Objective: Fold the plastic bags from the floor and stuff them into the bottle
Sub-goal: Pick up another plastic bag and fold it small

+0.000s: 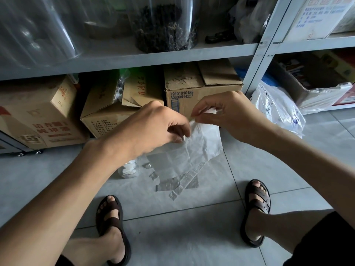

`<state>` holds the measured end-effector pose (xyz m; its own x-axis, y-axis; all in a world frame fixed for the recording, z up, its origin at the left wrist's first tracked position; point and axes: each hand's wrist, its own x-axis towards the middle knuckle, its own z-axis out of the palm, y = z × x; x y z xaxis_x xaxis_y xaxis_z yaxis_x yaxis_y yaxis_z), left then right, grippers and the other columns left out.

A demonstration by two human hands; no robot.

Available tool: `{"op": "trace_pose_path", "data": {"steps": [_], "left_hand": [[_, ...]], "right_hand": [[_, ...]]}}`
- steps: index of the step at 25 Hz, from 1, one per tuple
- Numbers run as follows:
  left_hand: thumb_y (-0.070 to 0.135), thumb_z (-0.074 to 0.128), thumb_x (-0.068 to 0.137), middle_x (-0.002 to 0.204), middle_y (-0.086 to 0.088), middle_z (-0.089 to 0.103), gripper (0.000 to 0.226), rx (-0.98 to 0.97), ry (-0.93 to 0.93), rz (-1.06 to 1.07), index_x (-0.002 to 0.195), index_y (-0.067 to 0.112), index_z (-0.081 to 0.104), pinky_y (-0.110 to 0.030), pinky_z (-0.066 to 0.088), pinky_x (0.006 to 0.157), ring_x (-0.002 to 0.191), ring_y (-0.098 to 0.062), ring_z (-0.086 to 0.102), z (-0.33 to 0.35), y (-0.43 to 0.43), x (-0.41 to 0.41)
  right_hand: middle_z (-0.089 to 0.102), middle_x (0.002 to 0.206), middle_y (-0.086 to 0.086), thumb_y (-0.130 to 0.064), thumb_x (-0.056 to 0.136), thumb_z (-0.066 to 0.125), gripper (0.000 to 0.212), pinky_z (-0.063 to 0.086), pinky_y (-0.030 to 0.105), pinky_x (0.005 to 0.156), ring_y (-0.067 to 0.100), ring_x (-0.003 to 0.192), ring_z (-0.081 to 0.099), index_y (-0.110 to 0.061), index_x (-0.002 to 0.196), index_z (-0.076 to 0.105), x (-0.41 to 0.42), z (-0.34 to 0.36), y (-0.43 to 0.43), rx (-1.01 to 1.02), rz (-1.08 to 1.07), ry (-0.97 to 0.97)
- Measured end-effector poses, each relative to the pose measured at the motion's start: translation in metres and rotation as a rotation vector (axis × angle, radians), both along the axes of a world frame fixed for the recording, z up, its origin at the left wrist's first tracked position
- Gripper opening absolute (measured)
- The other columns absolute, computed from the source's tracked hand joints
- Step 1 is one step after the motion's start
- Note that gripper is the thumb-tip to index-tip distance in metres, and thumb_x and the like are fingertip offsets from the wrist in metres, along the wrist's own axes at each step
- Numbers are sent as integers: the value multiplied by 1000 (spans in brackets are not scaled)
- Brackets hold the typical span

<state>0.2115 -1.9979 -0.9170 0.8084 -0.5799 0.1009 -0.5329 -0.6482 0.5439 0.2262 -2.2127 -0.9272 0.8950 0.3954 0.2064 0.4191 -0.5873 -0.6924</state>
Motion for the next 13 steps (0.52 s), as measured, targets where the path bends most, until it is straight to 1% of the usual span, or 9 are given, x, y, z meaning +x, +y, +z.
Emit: {"op": "trace_pose_path", "data": {"steps": [2,3,4,6,8,9,10,11,13], "left_hand": [[11,86,74,78,16,74,21,-24,-3,19,88,25,80,-11,50,74,77,6,67,3,3,1],[9,85,75,78,17,74,21,-46,-4,40,89,24,80,-9,50,74,77,6,67,5,5,1],[8,85,75,78,17,74,21,-62,-11,67,89,23,80,-8,49,74,77,7,68,7,7,1],[8,84,76,76,20,72,20,-68,-30,128,88,24,80,-4,47,72,78,8,67,11,12,2],[9,84,77,73,24,68,19,-62,-40,185,86,25,80,-1,44,70,80,11,65,13,16,2],[10,84,77,73,26,66,19,-57,-43,204,85,26,80,-1,44,70,80,11,65,13,18,3],[10,84,77,73,27,66,18,-50,-44,219,85,27,80,0,43,69,81,12,65,14,20,4],[11,83,78,74,27,66,18,-44,-40,232,84,27,80,1,42,69,81,12,64,14,22,5],[12,83,78,77,21,70,16,-42,-31,253,84,27,79,1,41,69,82,10,64,14,25,7]], "right_hand": [[69,92,-15,-20,84,77,16,44,11,77,-3,86,62,-30,94,71,2,-5,1,66,-146,-11],[67,99,-11,-24,85,76,18,46,15,80,1,90,61,-28,101,69,3,-10,0,137,-253,28],[65,103,-8,-28,87,74,22,47,19,80,6,92,60,-24,108,66,1,-15,-1,232,-348,127],[63,107,1,-35,91,69,34,42,23,80,14,93,57,-12,115,59,-6,-32,0,409,-436,478],[62,109,14,-39,88,69,48,41,29,84,23,97,53,-4,117,55,-19,-54,7,562,-421,893],[64,117,18,-43,84,72,57,43,33,90,24,104,56,-6,124,54,-26,-64,13,649,-403,1074],[65,123,19,-45,82,73,63,45,36,98,26,112,59,-11,131,53,-33,-71,19,728,-373,1198],[66,124,18,-45,83,70,62,42,39,106,29,117,60,-14,134,53,-39,-77,25,784,-335,1254],[68,124,16,-41,88,63,53,39,41,112,28,120,61,-13,133,56,-48,-83,35,845,-268,1277]]}}
